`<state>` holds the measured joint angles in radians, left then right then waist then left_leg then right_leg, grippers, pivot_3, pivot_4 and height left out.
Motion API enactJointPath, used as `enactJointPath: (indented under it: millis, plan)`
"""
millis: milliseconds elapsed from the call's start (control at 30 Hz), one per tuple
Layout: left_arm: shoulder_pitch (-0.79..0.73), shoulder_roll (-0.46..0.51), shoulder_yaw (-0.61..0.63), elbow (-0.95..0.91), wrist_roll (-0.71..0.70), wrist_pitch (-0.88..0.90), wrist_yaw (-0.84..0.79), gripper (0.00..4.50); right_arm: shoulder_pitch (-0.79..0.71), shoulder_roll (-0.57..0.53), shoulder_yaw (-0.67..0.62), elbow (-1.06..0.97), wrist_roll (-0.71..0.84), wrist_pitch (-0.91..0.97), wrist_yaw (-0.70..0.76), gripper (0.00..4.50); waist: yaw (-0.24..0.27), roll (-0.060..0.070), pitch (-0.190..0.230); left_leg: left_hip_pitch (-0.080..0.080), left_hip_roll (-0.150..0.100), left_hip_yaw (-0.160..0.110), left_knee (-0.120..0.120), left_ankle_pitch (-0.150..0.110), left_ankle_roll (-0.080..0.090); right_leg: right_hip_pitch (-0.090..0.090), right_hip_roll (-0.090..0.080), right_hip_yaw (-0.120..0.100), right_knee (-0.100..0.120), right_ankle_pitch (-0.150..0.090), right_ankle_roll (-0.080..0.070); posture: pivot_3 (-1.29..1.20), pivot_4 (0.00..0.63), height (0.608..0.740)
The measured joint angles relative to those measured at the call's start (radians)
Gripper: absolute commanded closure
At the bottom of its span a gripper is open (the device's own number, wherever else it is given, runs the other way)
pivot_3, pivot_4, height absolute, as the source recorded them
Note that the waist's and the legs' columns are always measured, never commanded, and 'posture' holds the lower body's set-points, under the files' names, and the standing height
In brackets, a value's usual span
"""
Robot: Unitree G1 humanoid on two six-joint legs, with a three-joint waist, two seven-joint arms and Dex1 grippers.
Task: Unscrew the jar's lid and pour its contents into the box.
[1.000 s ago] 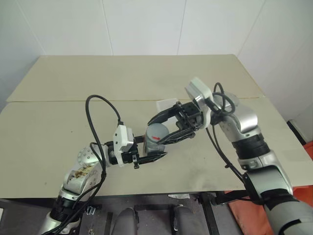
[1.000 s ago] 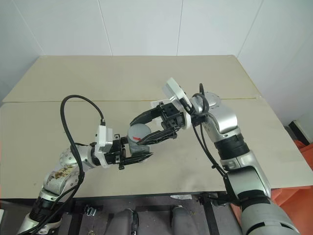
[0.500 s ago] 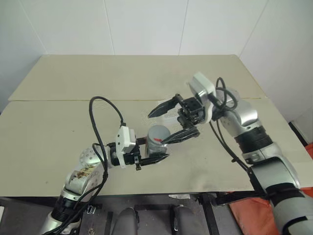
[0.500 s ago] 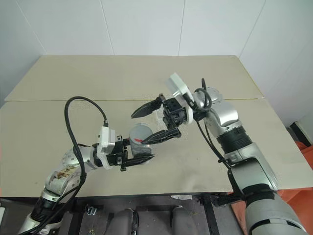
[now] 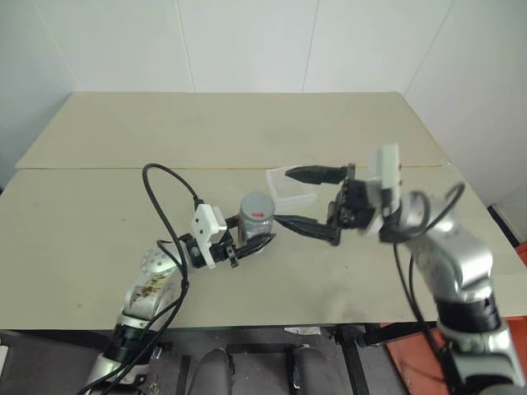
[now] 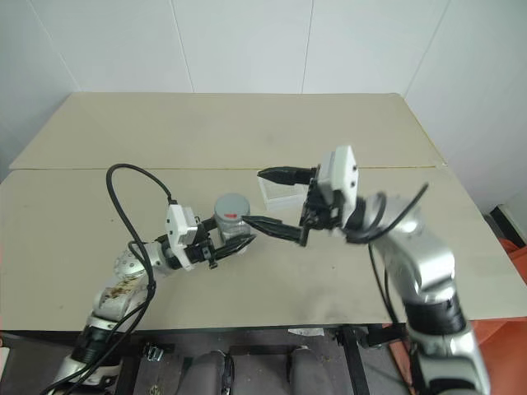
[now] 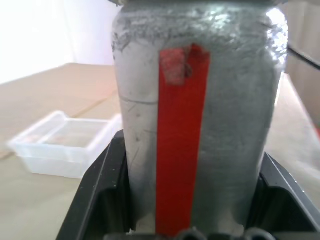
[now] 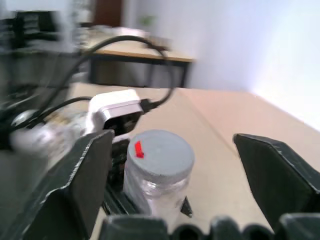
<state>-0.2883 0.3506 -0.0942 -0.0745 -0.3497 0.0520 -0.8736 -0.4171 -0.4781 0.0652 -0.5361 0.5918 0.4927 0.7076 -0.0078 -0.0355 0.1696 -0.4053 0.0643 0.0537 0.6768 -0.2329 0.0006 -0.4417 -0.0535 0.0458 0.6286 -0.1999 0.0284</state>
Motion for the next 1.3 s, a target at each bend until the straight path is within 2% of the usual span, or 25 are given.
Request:
enactJointPath:
  millis: [100,267,567,900,1000,1133,1300]
  plan:
    - [-0.019,-0.019,-0.001,0.034,0.018,-0.021,0.023,2.26,0.031,0.057,0.046,-0.097,-0.057,0.076,-0.176,0.0,-0.007,0.0,0.0,0.001,0.0,0.0,0.002,0.0,0.0,0.001,0.0,0.0,0.0,-0.001,0.003,0.0,0.15,0.74]
    - [-0.049,-0.056,0.003,0.071,0.039,-0.029,0.074,2.26,0.032,0.162,0.136,-0.101,-0.198,0.089,-0.351,0.0,-0.006,0.0,0.0,0.001,0.0,0.0,0.002,0.001,0.001,0.001,0.0,0.0,0.0,-0.001,0.004,0.0,0.15,0.74]
    - [-0.052,-0.065,0.003,0.082,0.051,-0.046,0.079,2.26,0.016,0.182,0.17,-0.035,-0.297,0.078,-0.359,0.0,-0.006,0.0,0.0,0.0,0.0,0.0,0.001,0.001,0.001,0.001,0.0,0.0,-0.003,0.001,0.002,0.0,0.15,0.74]
    - [-0.044,-0.063,0.002,0.064,0.051,-0.05,0.079,2.26,0.003,0.249,0.16,-0.003,-0.263,0.071,-0.317,0.0,-0.007,0.0,0.0,0.0,0.0,-0.001,0.001,0.001,0.001,0.001,0.0,0.0,-0.002,0.0,0.002,0.0,0.15,0.74]
    - [-0.038,-0.059,0.003,0.064,0.051,-0.05,0.078,2.26,0.003,0.253,0.159,-0.002,-0.259,0.071,-0.306,0.56,-0.007,0.0,0.0,0.0,0.0,-0.001,0.001,0.001,0.001,0.001,0.0,0.0,-0.002,0.0,0.002,0.0,0.15,0.74]
    - [-0.032,-0.052,0.004,0.065,0.051,-0.05,0.077,2.26,0.003,0.252,0.155,0.004,-0.26,0.059,-0.296,1.8,-0.007,0.0,0.0,0.0,0.0,0.0,0.001,0.001,0.001,0.001,0.0,0.0,-0.003,0.0,0.002,0.0,0.15,0.74]
    - [-0.026,-0.043,0.006,0.066,0.051,-0.05,0.077,2.26,0.001,0.25,0.157,0.004,-0.259,0.052,-0.276,1.83,-0.007,0.0,0.0,0.0,0.0,-0.001,0.001,0.001,0.001,0.001,0.0,-0.001,-0.003,0.0,0.002,0.0,0.15,0.74]
